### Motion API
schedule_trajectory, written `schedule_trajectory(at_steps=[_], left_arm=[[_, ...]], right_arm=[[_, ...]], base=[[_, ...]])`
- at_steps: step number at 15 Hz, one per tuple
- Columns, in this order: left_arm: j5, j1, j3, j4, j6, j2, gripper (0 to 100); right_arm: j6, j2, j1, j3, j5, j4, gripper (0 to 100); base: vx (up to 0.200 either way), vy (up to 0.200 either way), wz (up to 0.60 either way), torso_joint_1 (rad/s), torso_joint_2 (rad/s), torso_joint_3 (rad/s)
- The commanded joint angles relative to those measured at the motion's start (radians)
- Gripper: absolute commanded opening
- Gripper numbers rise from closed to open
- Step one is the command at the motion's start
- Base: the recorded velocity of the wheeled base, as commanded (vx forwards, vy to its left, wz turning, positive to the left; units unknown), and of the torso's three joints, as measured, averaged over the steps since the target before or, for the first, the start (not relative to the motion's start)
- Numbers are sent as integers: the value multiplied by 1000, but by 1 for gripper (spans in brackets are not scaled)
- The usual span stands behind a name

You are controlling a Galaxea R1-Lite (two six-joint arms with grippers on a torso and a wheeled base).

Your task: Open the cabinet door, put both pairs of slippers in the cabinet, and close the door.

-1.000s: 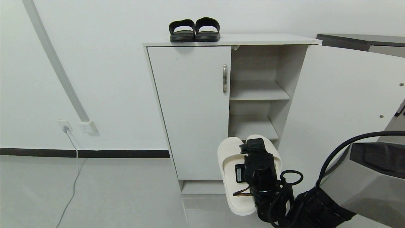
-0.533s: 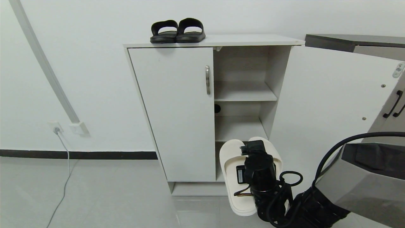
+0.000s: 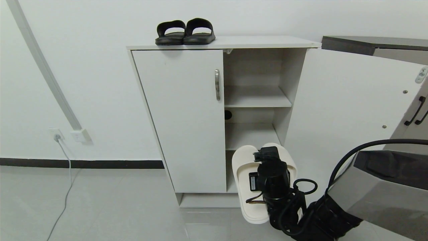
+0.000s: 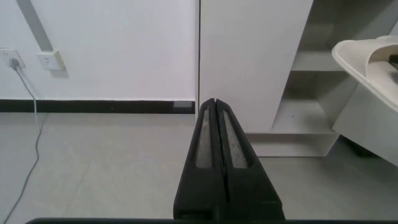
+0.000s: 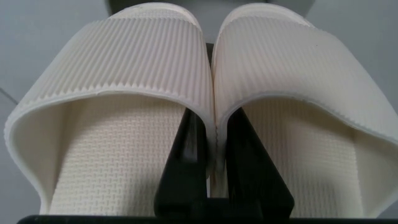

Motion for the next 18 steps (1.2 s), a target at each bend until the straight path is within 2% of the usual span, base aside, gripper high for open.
schedule_trajectory(at_steps=[1,14,18], left_arm=[[1,0,0,0,0,2,0],[-6,2,0,0,0,2,0],[-6,0,0,0,0,3,0]], right_arm=[[-1,5,0,-6,-1,-1,0],[3,9,0,-6,1,-2,0],[3,25,0,-9,1,-18,0]], base=[[0,0,0,0,0,0],[0,0,0,0,0,0],[0,0,0,5,2,-137]])
